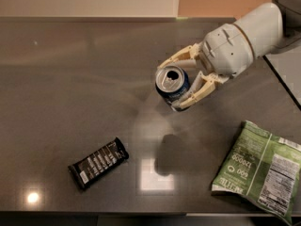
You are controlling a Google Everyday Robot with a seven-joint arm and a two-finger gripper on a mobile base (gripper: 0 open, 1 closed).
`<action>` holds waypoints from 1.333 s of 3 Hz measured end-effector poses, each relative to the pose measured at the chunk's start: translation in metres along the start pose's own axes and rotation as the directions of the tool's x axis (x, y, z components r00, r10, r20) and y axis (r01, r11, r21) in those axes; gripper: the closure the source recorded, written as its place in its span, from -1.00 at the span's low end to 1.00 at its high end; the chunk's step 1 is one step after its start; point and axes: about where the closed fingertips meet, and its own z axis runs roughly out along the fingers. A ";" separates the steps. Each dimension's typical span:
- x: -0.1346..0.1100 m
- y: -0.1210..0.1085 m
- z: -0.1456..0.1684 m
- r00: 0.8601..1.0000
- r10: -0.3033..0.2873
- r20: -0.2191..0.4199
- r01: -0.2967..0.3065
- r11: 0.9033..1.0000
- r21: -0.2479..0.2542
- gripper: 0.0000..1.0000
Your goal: Place pepsi can upright
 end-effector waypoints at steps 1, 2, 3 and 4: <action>0.008 0.012 0.005 0.997 0.066 0.037 -0.066 0.998 0.003 1.00; 0.008 0.016 0.008 0.988 0.101 0.116 -0.105 0.994 0.031 1.00; 0.011 0.015 0.011 0.971 0.136 0.198 -0.150 0.987 0.058 1.00; 0.018 0.013 0.009 0.954 0.171 0.246 -0.195 0.978 0.076 1.00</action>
Offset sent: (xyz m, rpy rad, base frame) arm -0.0159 -0.0061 -0.0152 0.2098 0.1915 -0.0499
